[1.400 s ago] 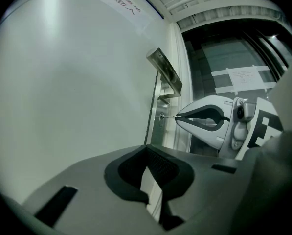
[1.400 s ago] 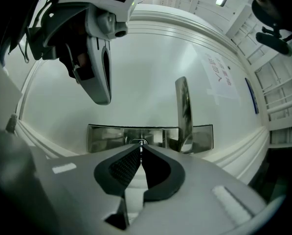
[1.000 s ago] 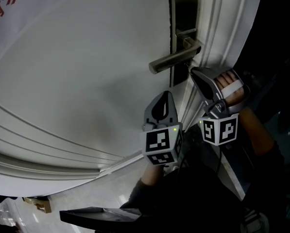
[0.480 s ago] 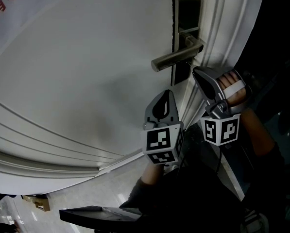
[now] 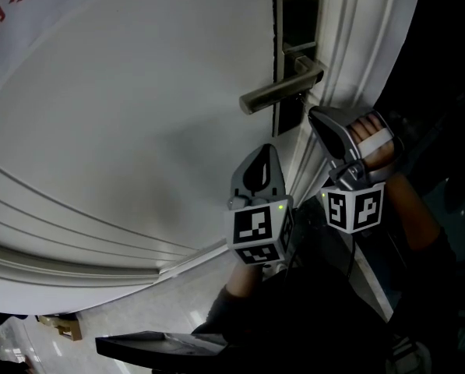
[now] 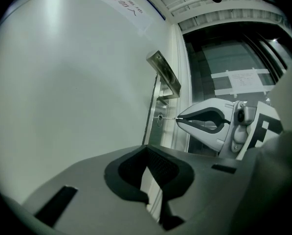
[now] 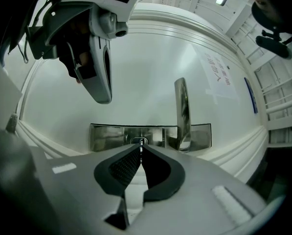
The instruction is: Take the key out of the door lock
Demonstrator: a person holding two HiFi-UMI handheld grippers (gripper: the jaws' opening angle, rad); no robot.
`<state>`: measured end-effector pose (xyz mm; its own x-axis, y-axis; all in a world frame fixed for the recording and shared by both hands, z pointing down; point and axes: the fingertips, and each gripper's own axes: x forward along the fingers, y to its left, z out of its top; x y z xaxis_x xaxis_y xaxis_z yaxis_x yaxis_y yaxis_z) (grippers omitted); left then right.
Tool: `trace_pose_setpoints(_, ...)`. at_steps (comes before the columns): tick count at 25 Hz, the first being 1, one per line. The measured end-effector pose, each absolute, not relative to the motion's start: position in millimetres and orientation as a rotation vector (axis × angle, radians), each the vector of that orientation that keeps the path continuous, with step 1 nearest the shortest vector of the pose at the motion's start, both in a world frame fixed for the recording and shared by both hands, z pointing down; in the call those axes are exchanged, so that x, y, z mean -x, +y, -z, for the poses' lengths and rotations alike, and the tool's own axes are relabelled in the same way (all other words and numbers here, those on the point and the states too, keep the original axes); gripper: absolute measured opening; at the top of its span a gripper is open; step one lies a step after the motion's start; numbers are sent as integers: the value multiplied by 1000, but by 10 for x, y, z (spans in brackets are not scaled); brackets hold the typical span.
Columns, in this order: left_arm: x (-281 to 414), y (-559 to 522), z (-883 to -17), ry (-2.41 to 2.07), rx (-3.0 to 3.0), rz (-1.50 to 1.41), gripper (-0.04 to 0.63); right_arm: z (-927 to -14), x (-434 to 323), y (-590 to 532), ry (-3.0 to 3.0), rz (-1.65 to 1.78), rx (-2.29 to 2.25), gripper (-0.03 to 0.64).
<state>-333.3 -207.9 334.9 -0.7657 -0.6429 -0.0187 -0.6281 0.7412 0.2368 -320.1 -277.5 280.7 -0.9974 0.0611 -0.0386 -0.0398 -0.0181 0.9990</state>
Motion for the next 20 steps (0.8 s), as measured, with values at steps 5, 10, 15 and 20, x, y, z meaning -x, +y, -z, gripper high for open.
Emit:
trace_pose_setpoints(5,3328,-2082,-3367,-2872,-1051,354,-1,-2806,3192,-2773,2154,-2180,-23,12)
trace_pose_setpoints(10,3344,-2069,-3402,-2870,-1038,351,-2,-2811,3150,-2773,2171,-2159,-19,12)
trace_pose_setpoints(15,3331,-2084,-3425,-2864,-1043,334,-1,-2832,3076,-2755,2209,-2110,-19,12)
trace_pose_setpoints(20,3322,-2086,-3412,-2858,-1034,333,-2,-2834,3005,-2770,2267,-2044,2,12)
